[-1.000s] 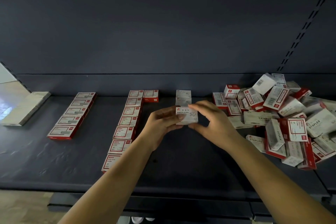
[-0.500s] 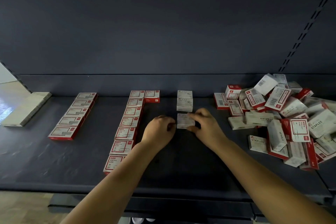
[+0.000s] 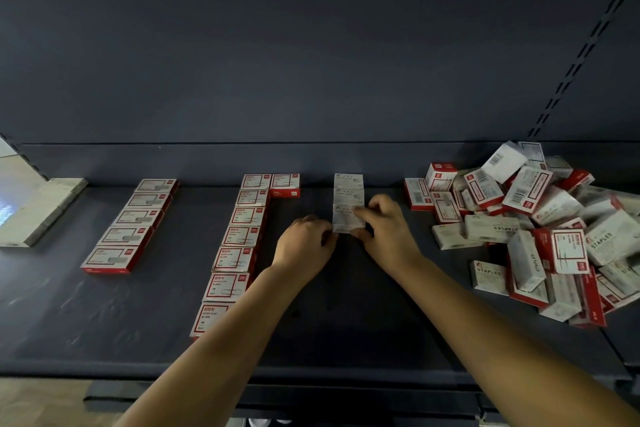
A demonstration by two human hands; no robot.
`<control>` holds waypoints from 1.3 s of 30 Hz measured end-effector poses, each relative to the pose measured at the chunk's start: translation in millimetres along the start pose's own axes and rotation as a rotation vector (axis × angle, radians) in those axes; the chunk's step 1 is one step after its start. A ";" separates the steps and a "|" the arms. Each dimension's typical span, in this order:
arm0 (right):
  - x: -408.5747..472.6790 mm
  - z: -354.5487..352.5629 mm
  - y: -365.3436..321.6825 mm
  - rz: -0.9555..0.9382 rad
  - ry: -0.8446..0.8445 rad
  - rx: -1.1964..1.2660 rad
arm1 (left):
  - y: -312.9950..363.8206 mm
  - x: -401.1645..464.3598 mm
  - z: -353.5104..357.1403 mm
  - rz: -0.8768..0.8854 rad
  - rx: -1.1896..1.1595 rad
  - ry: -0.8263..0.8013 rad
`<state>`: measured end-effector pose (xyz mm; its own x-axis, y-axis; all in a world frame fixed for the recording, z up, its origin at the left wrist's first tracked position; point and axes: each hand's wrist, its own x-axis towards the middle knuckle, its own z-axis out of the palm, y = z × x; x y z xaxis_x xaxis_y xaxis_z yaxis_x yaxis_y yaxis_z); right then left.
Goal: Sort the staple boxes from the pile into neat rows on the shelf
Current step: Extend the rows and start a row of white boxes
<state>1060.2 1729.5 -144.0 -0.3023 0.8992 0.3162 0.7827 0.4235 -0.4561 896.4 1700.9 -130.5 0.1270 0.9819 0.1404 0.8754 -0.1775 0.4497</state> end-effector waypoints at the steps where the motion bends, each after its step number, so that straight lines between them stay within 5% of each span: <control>1: -0.2 0.5 0.8 0.000 0.000 -0.002 | -0.1 0.5 0.1 -0.006 -0.005 0.001; 13: 0.1 6.2 -2.4 0.042 -0.076 0.069 | 1.4 27.4 -1.5 0.002 -0.068 -0.149; 39: 6.1 -3.8 -10.1 0.103 -0.209 -0.014 | 5.6 30.0 3.2 -0.043 -0.066 -0.129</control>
<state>1052.5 1730.3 -134.4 -0.3256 0.9413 0.0888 0.8220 0.3282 -0.4654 906.6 1729.6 -126.6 0.1524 0.9883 0.0068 0.8495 -0.1345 0.5102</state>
